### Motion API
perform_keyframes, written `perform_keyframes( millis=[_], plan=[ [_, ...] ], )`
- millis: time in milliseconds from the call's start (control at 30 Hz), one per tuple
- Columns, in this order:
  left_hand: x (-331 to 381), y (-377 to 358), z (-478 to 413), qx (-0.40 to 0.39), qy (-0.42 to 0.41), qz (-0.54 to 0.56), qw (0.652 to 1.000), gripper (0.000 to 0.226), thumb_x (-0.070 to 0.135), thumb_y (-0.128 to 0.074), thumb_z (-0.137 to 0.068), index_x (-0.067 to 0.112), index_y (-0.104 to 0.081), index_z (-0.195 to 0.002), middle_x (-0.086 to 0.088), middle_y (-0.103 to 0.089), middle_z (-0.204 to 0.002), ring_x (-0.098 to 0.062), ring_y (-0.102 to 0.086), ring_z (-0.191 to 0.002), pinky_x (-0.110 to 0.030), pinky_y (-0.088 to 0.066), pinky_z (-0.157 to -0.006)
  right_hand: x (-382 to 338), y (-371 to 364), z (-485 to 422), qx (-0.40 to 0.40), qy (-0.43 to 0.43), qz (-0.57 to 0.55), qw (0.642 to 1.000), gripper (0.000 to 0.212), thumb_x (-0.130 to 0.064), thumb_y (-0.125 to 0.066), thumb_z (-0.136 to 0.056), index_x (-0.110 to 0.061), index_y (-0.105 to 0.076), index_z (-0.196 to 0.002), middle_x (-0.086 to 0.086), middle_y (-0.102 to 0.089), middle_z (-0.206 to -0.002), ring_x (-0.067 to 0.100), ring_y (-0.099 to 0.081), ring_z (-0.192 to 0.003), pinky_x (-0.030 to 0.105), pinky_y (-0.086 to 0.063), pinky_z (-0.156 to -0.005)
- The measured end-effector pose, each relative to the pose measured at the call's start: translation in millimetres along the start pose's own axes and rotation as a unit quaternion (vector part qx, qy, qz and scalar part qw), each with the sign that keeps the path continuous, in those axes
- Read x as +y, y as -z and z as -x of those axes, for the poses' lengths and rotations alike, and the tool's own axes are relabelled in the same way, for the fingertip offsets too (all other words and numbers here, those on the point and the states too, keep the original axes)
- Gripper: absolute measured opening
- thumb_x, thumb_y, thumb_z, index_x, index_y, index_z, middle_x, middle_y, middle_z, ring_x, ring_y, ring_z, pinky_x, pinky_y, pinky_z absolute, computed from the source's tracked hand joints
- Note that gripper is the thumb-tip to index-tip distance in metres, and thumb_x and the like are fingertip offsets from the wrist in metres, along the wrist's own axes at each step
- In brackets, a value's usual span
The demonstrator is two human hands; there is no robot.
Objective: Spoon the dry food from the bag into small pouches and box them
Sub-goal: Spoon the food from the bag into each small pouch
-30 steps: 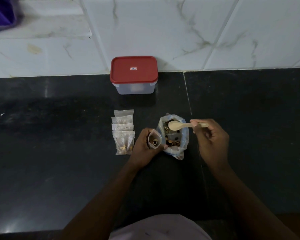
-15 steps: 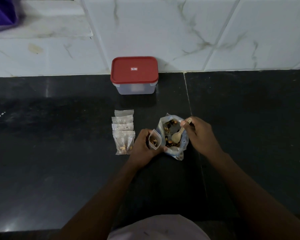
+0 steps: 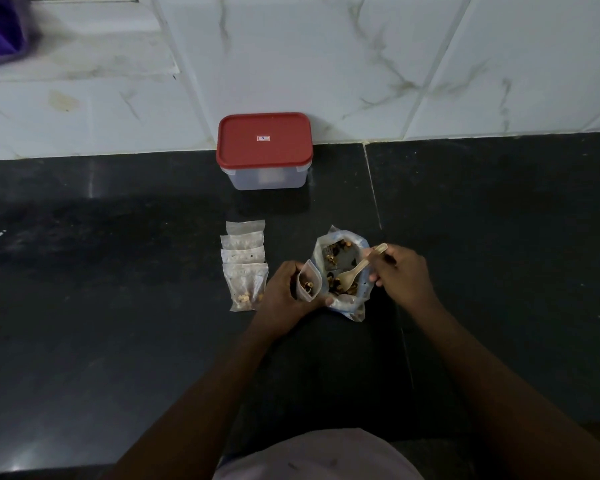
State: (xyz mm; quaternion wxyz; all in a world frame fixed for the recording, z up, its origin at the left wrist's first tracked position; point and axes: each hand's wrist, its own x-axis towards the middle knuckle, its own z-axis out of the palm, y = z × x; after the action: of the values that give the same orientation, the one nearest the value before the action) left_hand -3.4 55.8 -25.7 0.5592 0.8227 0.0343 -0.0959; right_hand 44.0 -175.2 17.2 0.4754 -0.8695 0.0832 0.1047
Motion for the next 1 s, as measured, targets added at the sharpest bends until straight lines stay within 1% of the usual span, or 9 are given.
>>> perform_keyframes(
  millis=[67,133,200,333,500,667,833,933,1000],
  plan=[
    [0.0,0.8,-0.4,-0.007,0.005,-0.01,1.0,0.053,0.038,-0.093,-0.069,0.028,-0.059,-0.108,0.01,-0.064,-0.108,-0.001,-0.064,-0.095,-0.018,-0.055,-0.077,-0.7,-1.6,-1.0,-0.013,0.004,0.002,1.0,0.019,-0.037,-0.065,-0.099,-0.022,-0.074,-0.093,0.005,-0.072,-0.067,0.007,-0.064,-0.056,0.025,-0.054,-0.059],
    [-1.4,1.6,-0.9,-0.011,0.009,-0.013,1.0,0.054,0.038,-0.093,-0.069,0.028,-0.059,-0.109,0.01,-0.065,-0.108,-0.002,-0.065,-0.095,-0.022,-0.057,-0.078,-1.2,-5.6,-0.5,-0.022,-0.025,-0.026,0.999,0.018,-0.038,-0.065,-0.099,-0.023,-0.075,-0.093,0.007,-0.072,-0.067,0.005,-0.062,-0.053,0.021,-0.051,-0.055],
    [-1.8,2.3,-1.2,-0.014,0.013,-0.013,1.0,0.052,0.038,-0.093,-0.069,0.028,-0.06,-0.108,0.009,-0.066,-0.107,-0.003,-0.066,-0.094,-0.024,-0.058,-0.078,2.5,-9.0,-0.1,-0.014,-0.064,-0.065,0.996,0.02,-0.039,-0.066,-0.098,-0.022,-0.076,-0.091,0.008,-0.072,-0.067,0.01,-0.062,-0.056,0.025,-0.05,-0.057],
    [0.9,3.9,0.3,-0.019,0.019,-0.02,0.999,0.05,0.041,-0.092,-0.07,0.029,-0.06,-0.107,0.01,-0.067,-0.104,0.0,-0.065,-0.092,-0.016,-0.054,-0.074,8.4,-10.6,-1.0,-0.003,-0.124,-0.155,0.98,0.026,-0.032,-0.065,-0.099,-0.01,-0.076,-0.089,0.011,-0.07,-0.067,0.021,-0.062,-0.062,0.031,-0.05,-0.059],
    [3.9,4.4,1.6,-0.025,0.017,-0.017,0.999,0.044,0.036,-0.092,-0.072,0.027,-0.061,-0.101,0.009,-0.069,-0.1,0.002,-0.065,-0.089,-0.01,-0.05,-0.07,10.4,-12.6,-0.1,0.017,-0.163,-0.239,0.957,0.025,-0.027,-0.063,-0.101,-0.005,-0.073,-0.094,0.014,-0.07,-0.076,0.02,-0.063,-0.067,0.031,-0.051,-0.062],
    [4.8,5.4,1.4,-0.027,0.013,-0.006,1.0,0.045,0.038,-0.092,-0.071,0.027,-0.061,-0.102,0.01,-0.069,-0.1,0.0,-0.066,-0.091,-0.013,-0.052,-0.072,10.6,-13.9,1.5,0.019,-0.165,-0.268,0.949,0.023,-0.026,-0.061,-0.102,-0.008,-0.074,-0.096,0.011,-0.07,-0.078,0.021,-0.063,-0.072,0.034,-0.052,-0.068],
    [0.8,5.9,0.8,-0.013,-0.001,0.014,1.0,0.051,0.045,-0.091,-0.071,0.032,-0.06,-0.109,0.009,-0.068,-0.106,-0.008,-0.068,-0.097,-0.033,-0.06,-0.08,1.1,0.4,5.6,0.038,-0.15,-0.315,0.936,0.02,-0.026,-0.062,-0.101,-0.01,-0.075,-0.098,0.005,-0.072,-0.083,0.013,-0.063,-0.07,0.031,-0.052,-0.068],
    [1.3,5.1,1.8,-0.009,-0.011,0.017,1.0,0.051,0.044,-0.091,-0.071,0.032,-0.06,-0.11,0.01,-0.067,-0.106,-0.008,-0.067,-0.097,-0.032,-0.059,-0.08,-15.3,10.5,12.3,0.023,-0.117,-0.34,0.933,0.02,-0.026,-0.062,-0.101,-0.009,-0.074,-0.102,0.007,-0.072,-0.087,0.012,-0.063,-0.07,0.029,-0.053,-0.069],
    [1.9,4.0,2.2,-0.007,-0.015,0.012,1.0,0.05,0.044,-0.09,-0.072,0.032,-0.06,-0.109,0.01,-0.067,-0.105,-0.007,-0.066,-0.097,-0.027,-0.058,-0.079,-27.3,11.0,17.8,0.008,-0.097,-0.341,0.935,0.021,-0.026,-0.062,-0.101,-0.009,-0.074,-0.103,0.009,-0.071,-0.087,0.012,-0.063,-0.07,0.03,-0.053,-0.069]
  ],
)
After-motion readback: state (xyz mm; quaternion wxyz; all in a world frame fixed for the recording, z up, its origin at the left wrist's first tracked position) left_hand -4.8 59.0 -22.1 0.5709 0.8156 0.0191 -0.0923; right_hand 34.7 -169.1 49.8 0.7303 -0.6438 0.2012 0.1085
